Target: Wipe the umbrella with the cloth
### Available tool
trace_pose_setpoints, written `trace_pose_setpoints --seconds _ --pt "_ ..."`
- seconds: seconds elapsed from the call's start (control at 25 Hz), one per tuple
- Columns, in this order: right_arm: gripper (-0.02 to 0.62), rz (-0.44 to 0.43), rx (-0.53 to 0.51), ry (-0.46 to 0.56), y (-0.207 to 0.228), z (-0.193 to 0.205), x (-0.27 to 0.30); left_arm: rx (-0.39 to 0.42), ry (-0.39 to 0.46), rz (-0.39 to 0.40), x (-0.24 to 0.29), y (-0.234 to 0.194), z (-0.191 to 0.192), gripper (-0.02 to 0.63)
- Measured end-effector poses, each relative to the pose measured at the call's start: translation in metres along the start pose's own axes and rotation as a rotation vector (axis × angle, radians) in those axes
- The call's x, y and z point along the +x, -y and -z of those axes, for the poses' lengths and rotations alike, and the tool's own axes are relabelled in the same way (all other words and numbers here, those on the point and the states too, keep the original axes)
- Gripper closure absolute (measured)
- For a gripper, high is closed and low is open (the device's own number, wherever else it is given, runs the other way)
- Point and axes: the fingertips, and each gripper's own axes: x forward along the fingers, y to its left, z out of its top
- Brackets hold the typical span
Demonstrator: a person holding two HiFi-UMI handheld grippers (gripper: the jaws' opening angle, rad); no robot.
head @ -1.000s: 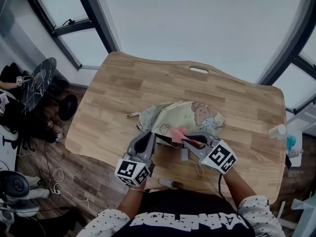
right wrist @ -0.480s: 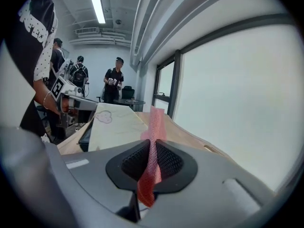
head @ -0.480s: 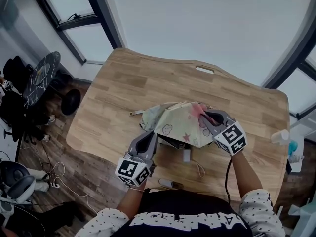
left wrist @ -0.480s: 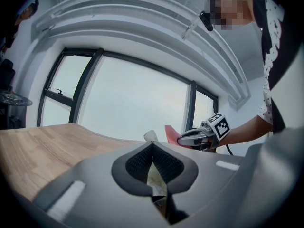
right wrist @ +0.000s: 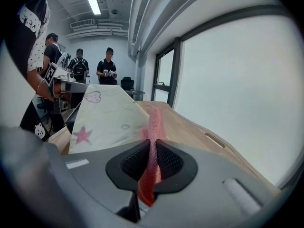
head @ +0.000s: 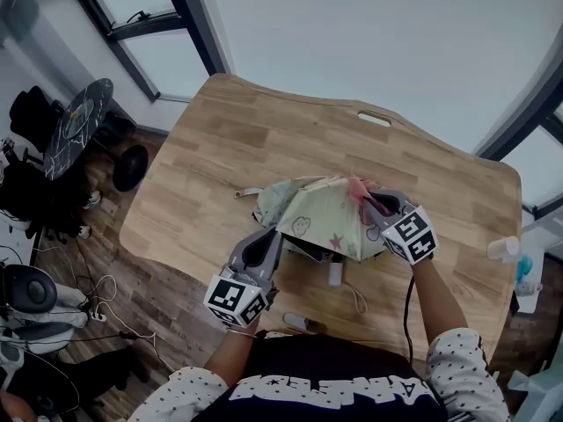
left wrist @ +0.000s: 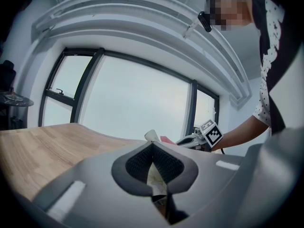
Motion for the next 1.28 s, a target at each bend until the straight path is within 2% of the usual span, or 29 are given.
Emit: trace_pose_setpoints --seconds 0.4,1.28 --pt "0.551 -0.05 0.024 -0.028 -0.036 0.018 -0.005 -0.001 -0.003 0.005 -0.001 0.0 0.0 0.606" --pt "0.551 -0.128 0.048 -0.102 -0.12 0.048 -0.029 -0.005 -0.015 0.091 0.003 0.005 -0.002 0.606"
